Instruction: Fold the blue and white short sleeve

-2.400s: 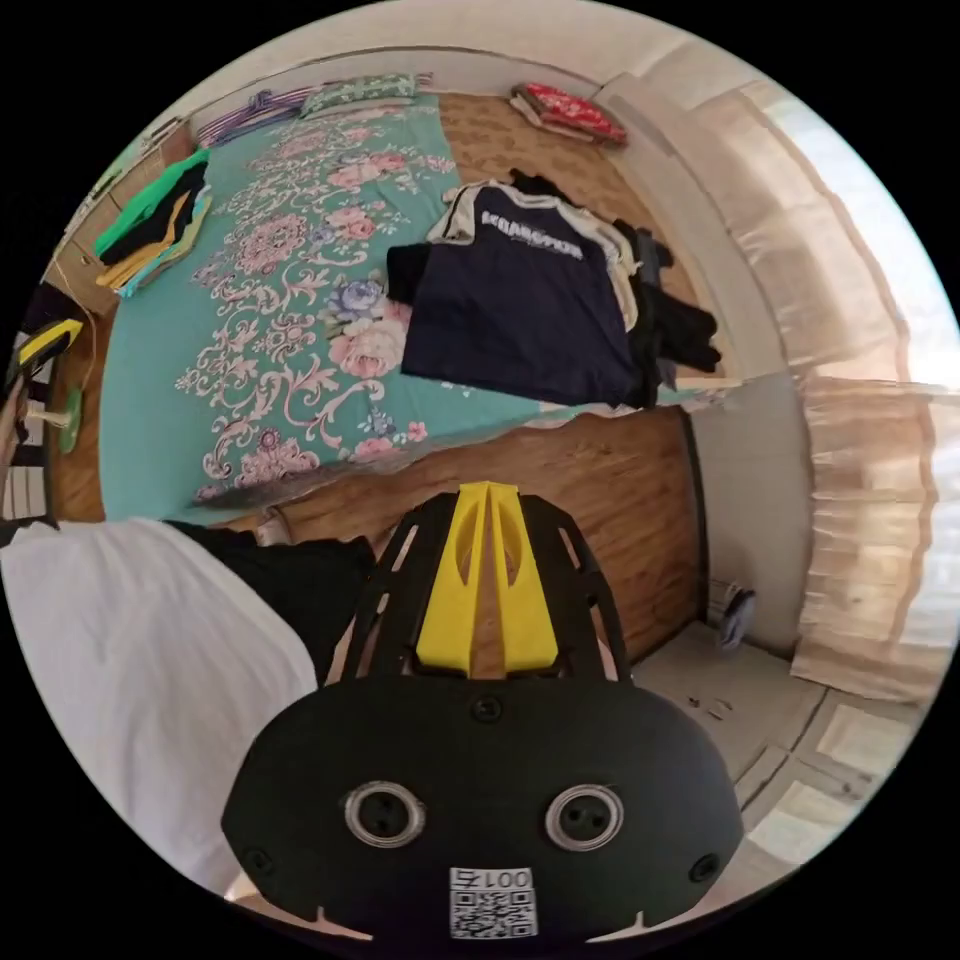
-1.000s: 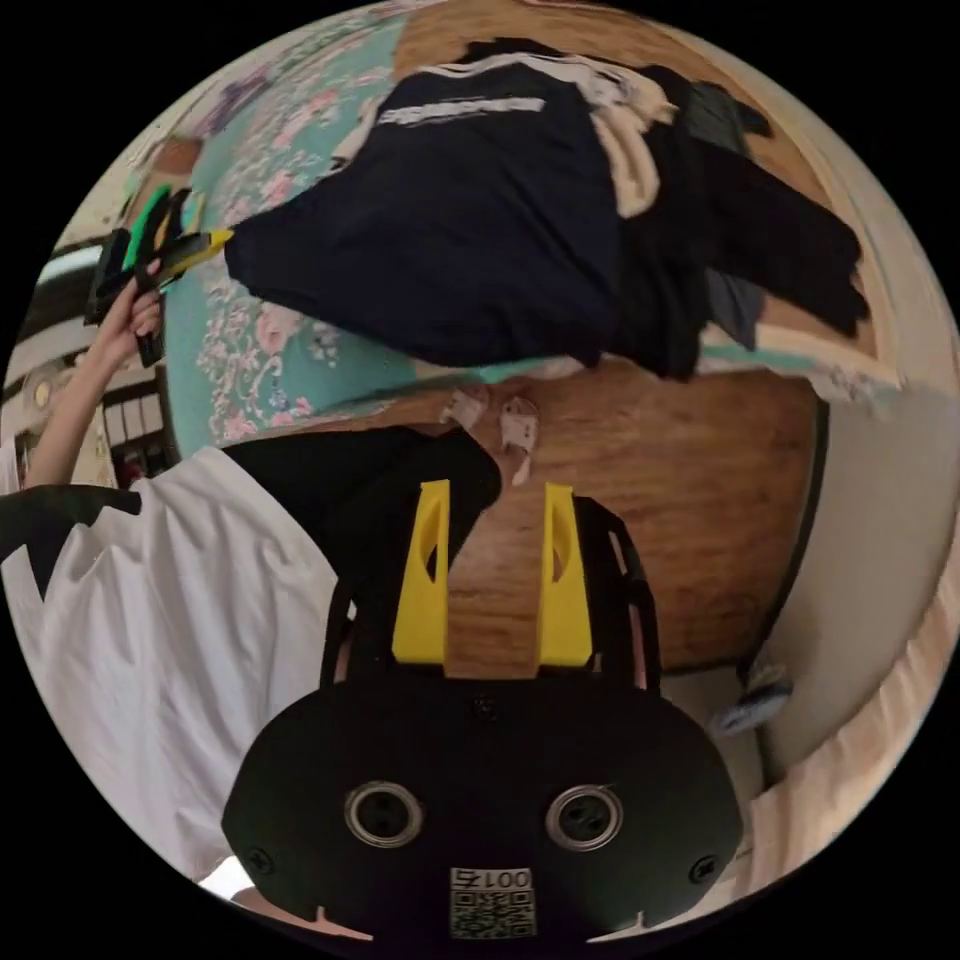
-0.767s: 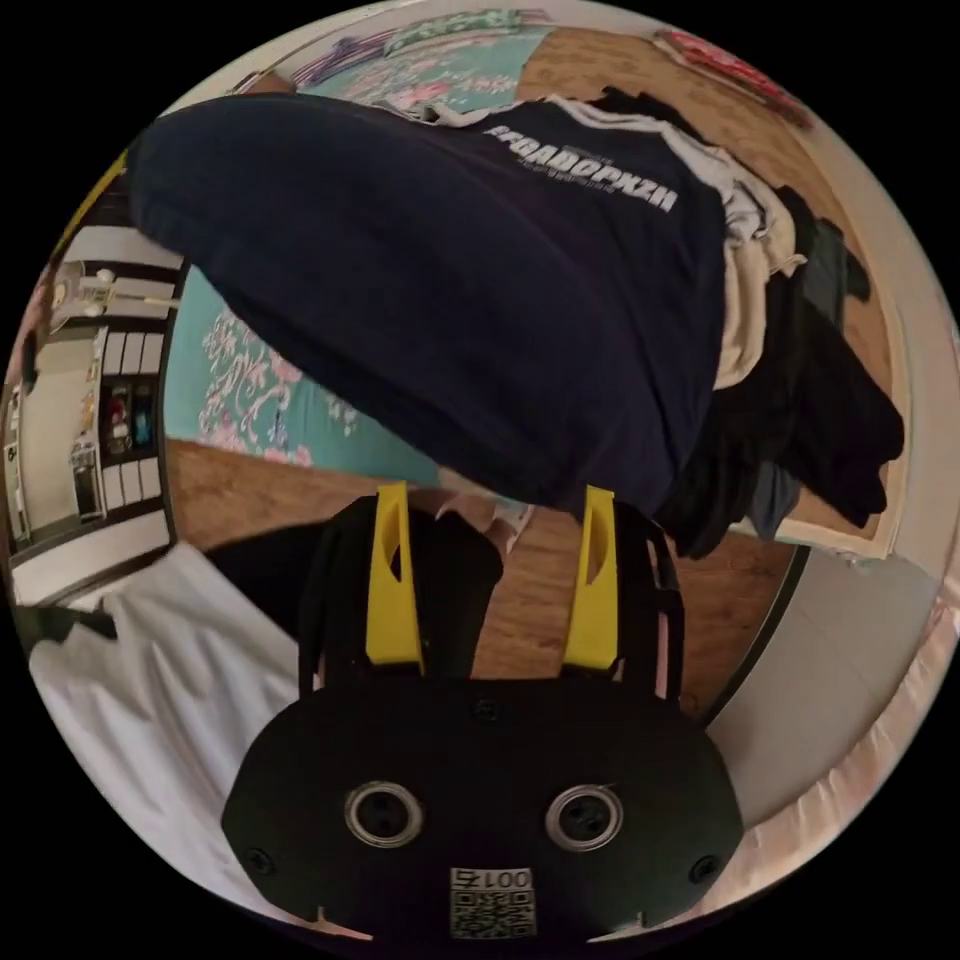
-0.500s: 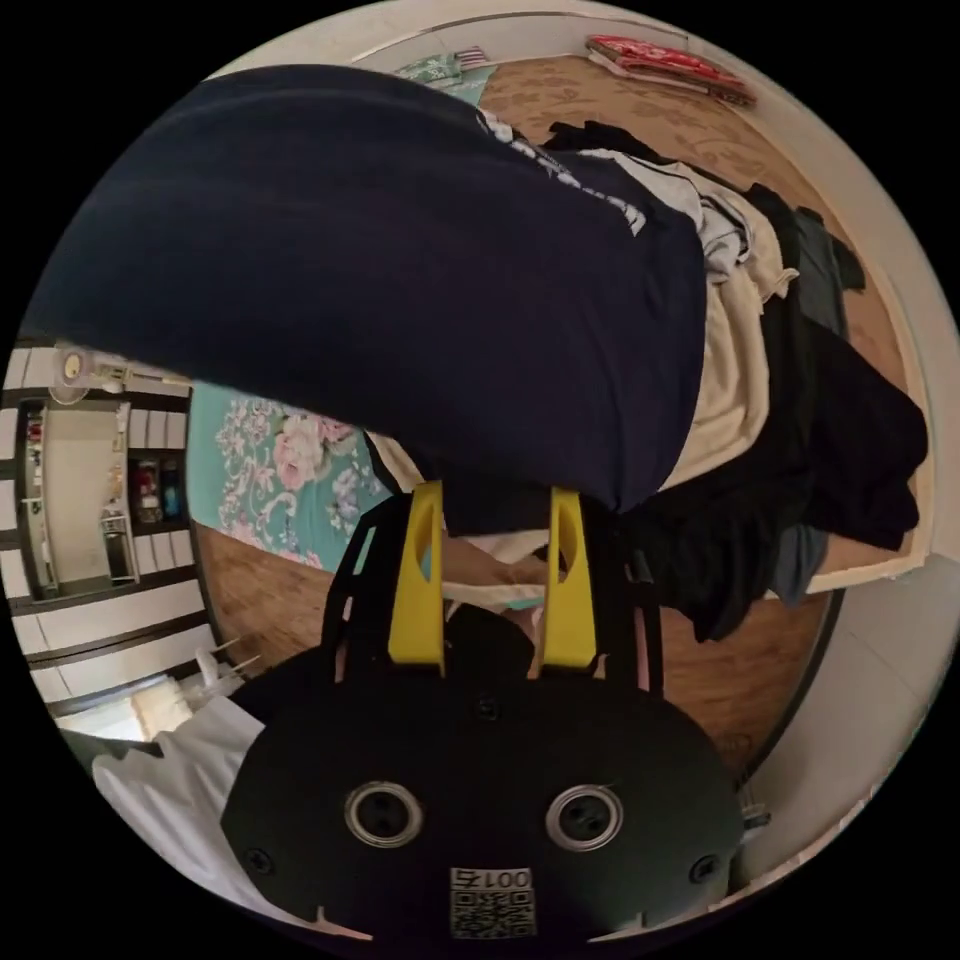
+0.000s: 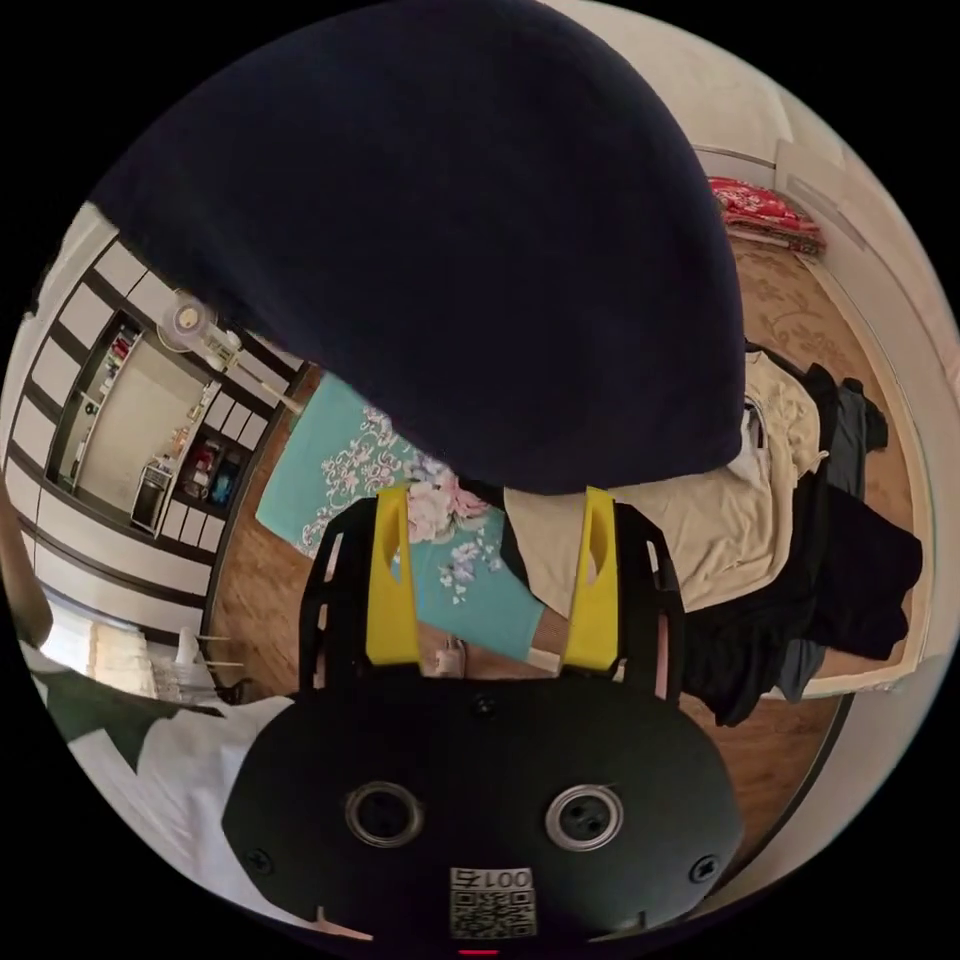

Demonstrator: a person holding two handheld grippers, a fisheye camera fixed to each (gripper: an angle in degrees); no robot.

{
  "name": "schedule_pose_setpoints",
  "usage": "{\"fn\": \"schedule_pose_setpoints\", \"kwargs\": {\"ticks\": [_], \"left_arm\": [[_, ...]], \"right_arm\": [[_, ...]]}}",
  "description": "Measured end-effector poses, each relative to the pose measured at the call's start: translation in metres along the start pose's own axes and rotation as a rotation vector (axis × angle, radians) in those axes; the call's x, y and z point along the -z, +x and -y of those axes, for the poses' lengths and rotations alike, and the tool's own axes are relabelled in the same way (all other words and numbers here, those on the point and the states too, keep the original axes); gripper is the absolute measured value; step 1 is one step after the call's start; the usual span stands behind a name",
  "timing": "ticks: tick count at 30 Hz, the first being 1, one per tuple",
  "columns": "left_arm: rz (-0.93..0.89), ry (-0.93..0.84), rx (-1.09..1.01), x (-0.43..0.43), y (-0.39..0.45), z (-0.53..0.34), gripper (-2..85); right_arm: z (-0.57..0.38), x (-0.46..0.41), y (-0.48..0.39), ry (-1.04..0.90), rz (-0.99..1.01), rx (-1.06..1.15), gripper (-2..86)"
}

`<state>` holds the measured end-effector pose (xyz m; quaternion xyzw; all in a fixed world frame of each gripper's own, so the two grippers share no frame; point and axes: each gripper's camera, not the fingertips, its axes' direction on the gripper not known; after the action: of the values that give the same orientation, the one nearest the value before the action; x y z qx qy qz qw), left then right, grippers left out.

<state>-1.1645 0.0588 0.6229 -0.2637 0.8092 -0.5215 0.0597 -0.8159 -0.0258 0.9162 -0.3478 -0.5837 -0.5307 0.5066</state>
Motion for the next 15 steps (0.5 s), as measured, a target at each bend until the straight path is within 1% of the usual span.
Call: {"fn": "schedule_pose_setpoints", "kwargs": {"ticks": [2,4,6,7,8,9,10,12,13,15], "left_arm": [[-0.022,0.027,-0.042,0.027,0.014,-0.003,-0.9],[-0.032,0.035,-0.066,0.059,0.026,-0.009,-0.9],[-0.039,0.059,-0.103,0.109,0.043,-0.023,-0.9],[-0.045,0.067,-0.115,0.124,0.046,-0.026,-0.9],[-0.055,0.099,-0.132,0.158,0.054,-0.035,-0.9],[-0.056,0.141,-0.147,0.195,0.061,-0.044,-0.9],[-0.054,0.159,-0.160,0.214,0.065,-0.049,-0.9],[-0.015,0.226,-0.200,0.289,0.079,-0.073,-0.9],[0.006,0.242,-0.206,0.308,0.082,-0.079,-0.9],[0.132,0.295,-0.225,0.379,0.092,-0.105,-0.9]], "right_arm": [[0.002,-0.001,-0.016,0.017,-0.003,-0.019,20.6],[-0.001,0.003,-0.035,0.064,0.031,-0.037,17.7],[-0.009,0.016,-0.066,0.140,0.040,-0.053,9.3],[-0.013,0.021,-0.075,0.166,0.051,-0.044,7.8],[-0.020,0.034,-0.091,0.207,0.081,-0.033,6.0],[-0.026,0.046,-0.106,0.222,0.121,-0.019,5.4],[-0.030,0.052,-0.114,0.225,0.144,-0.003,5.1],[-0.041,0.078,-0.142,0.234,0.220,0.051,4.4],[-0.043,0.084,-0.148,0.234,0.239,0.066,4.2],[-0.042,0.109,-0.166,0.202,0.368,0.130,3.6]]}}
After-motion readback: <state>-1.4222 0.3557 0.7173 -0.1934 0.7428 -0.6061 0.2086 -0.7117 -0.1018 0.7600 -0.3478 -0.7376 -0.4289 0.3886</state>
